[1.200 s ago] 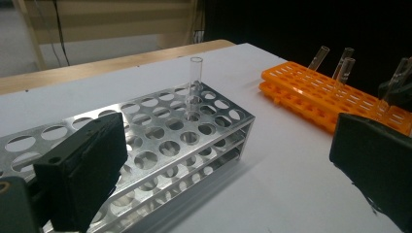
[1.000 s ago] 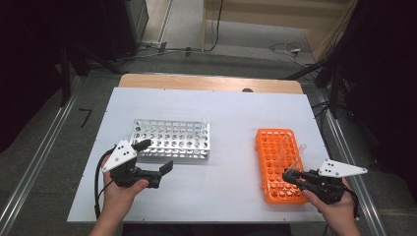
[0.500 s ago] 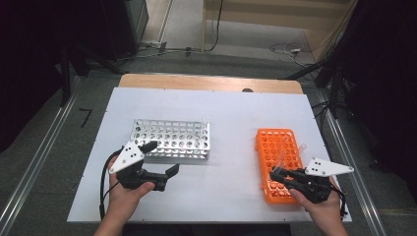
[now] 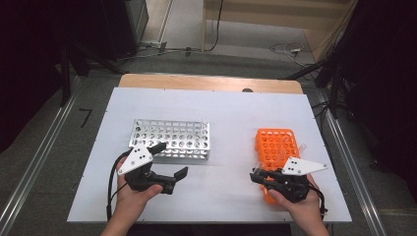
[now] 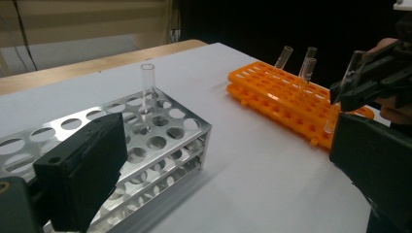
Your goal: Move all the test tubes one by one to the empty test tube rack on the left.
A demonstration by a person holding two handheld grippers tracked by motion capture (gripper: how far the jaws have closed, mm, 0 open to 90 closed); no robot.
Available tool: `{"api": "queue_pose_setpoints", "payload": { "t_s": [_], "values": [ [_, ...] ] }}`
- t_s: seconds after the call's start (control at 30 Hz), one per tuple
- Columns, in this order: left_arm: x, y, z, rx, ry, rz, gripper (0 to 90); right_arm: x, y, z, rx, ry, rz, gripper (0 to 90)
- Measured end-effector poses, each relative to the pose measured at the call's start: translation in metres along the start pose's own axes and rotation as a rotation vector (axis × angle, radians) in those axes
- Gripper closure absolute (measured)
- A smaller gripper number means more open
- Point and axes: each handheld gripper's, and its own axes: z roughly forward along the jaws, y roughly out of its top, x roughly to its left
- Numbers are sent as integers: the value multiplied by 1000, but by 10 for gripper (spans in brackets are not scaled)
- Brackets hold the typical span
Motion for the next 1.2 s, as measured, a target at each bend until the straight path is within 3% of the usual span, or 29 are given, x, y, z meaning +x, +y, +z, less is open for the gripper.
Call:
{"api": "queue_pose_setpoints", "payload": {
  "t_s": [0.3, 0.63, 0.77, 1.2],
  "values": [
    [-14, 0, 13, 19, -46, 9, 10, 17, 7, 24, 14, 54, -17, 740],
    [-36, -3, 32, 48, -144, 27, 66, 32, 9, 41, 34, 87, -43, 740],
    [-44, -4, 40, 58, -160, 29, 136, 39, 9, 47, 42, 101, -46, 740],
    [-66, -9, 57, 92, -237, 70, 503, 51, 9, 58, 63, 132, -76, 740]
  ]
}}
